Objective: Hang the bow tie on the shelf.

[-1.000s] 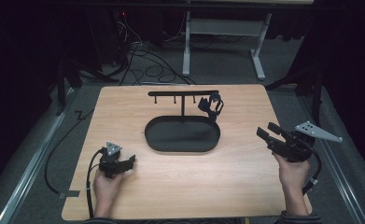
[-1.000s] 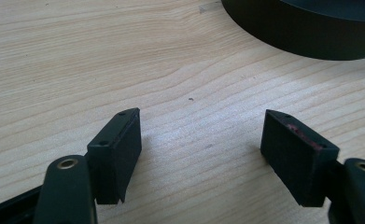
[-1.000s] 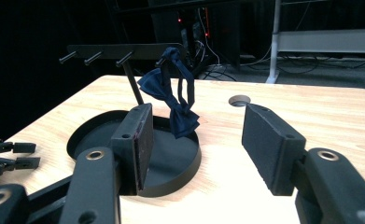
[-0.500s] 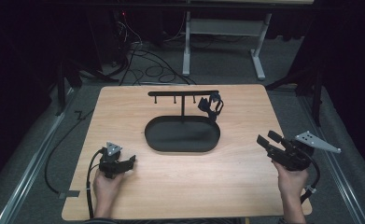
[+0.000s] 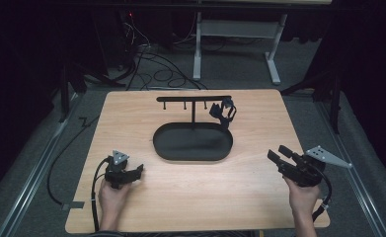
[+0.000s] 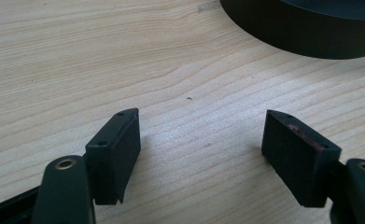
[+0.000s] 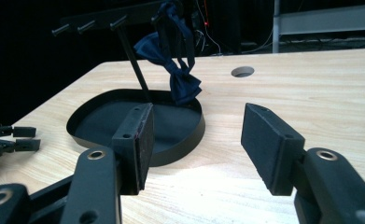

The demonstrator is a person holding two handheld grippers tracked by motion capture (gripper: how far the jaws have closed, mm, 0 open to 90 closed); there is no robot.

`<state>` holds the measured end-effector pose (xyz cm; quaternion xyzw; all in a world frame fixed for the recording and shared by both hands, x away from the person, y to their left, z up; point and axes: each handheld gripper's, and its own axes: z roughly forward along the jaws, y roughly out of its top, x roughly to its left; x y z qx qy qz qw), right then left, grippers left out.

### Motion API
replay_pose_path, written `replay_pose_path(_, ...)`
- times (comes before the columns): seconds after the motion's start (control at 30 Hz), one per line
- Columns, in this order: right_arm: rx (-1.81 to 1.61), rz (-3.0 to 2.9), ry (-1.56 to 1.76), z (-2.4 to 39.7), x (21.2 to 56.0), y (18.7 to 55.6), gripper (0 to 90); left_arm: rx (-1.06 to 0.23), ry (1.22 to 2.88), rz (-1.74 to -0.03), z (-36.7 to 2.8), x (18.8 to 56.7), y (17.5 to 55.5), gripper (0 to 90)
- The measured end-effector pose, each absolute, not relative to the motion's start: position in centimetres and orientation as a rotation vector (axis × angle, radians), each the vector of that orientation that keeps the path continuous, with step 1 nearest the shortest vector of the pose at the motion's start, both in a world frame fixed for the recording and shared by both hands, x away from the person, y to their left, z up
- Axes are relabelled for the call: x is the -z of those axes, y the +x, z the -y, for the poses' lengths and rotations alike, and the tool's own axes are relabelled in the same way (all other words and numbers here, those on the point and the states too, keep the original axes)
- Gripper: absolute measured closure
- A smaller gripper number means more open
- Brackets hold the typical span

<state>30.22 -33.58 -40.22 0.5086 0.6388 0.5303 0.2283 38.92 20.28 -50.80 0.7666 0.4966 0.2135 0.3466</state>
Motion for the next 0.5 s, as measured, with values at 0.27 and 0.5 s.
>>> replay_pose_path(0.27,-1.439,-1.803,1.416,32.7,41.2,30.7,46.2,-0.553,1.989,-1.288,-20.3,50.8,38.9,28.5)
replay_pose_path(0.5,-1.428,-1.837,1.414,31.8,41.9,31.2,46.6,-0.553,1.989,-1.288,-20.3,50.8,38.9,28.4)
